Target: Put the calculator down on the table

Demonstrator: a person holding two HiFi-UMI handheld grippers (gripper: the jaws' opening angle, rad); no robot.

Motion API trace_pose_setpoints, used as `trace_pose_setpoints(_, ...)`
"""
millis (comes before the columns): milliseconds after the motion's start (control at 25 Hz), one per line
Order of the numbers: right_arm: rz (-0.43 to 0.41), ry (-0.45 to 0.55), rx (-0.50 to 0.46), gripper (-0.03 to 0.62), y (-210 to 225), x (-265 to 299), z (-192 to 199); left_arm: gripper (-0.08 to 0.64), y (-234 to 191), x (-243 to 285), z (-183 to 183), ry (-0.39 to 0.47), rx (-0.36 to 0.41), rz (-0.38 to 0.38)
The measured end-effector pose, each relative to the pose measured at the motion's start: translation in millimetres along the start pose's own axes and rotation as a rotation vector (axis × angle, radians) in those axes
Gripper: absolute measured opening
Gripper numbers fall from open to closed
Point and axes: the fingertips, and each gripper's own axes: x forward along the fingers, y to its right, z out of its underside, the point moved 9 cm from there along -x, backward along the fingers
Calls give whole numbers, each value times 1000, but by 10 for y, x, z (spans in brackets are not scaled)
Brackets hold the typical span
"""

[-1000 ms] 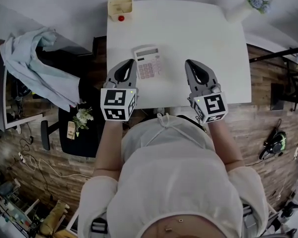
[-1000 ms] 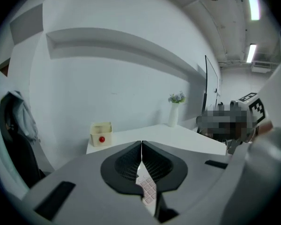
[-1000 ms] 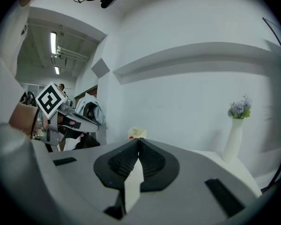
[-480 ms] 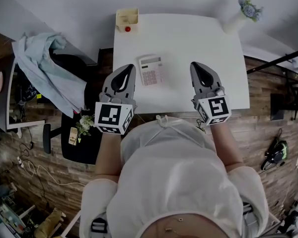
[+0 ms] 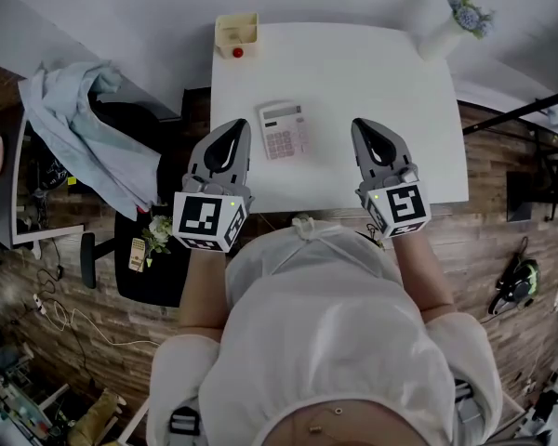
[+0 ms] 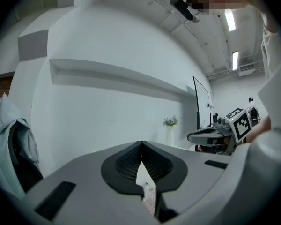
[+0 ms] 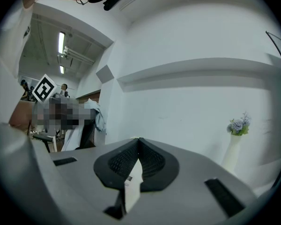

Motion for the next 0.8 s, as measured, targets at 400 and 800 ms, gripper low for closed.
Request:
trace_pose_setpoints(400,6,-14,16,3,59,116,56,18,-48,70,38,8,-59,-8)
trace_pose_setpoints(800,5,-15,22,3,108,88,94,18,50,145,45,-15,-41,-7)
